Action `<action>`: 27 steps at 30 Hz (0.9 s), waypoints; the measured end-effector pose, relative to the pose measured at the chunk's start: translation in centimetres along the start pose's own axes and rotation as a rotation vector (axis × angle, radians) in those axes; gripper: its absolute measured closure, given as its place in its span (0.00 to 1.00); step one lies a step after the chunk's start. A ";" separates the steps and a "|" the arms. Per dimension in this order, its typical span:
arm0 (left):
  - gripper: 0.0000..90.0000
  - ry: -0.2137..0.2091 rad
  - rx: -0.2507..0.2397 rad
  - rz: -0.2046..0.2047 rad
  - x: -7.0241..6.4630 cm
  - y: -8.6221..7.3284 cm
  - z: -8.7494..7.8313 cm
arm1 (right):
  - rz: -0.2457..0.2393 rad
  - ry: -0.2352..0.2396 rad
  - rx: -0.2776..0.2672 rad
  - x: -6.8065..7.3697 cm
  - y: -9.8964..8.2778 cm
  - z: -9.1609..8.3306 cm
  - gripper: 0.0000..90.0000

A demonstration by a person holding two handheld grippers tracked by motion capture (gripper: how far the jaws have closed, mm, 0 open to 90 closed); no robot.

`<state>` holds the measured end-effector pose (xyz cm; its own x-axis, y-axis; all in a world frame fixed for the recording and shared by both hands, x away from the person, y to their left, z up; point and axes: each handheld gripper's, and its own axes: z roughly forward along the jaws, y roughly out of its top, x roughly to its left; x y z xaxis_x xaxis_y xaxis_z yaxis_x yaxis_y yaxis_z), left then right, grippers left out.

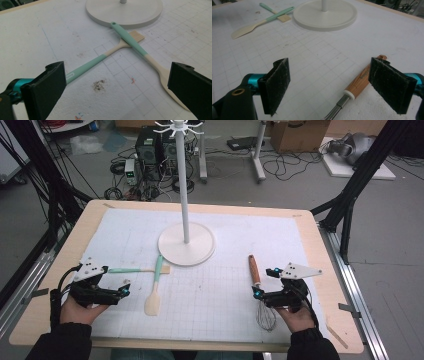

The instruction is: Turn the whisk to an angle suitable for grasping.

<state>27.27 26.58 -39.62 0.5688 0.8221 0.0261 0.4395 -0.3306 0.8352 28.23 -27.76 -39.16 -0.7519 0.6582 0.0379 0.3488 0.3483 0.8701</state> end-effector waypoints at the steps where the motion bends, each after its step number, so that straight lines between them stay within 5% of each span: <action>1: 0.03 -0.004 0.000 -0.001 -0.1 0.0 0.1 | 0.001 0.000 0.003 0.0 0.0 0.0 0.18; 27: 0.03 -0.008 -0.011 0.002 -0.5 0.3 0.0 | -0.016 -0.009 0.009 0.5 0.1 -0.2 0.18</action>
<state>27.07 26.11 -39.40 0.5749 0.8179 0.0233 0.4308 -0.3268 0.8412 27.80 -27.48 -38.93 -0.7521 0.6588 0.0194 0.3419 0.3647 0.8661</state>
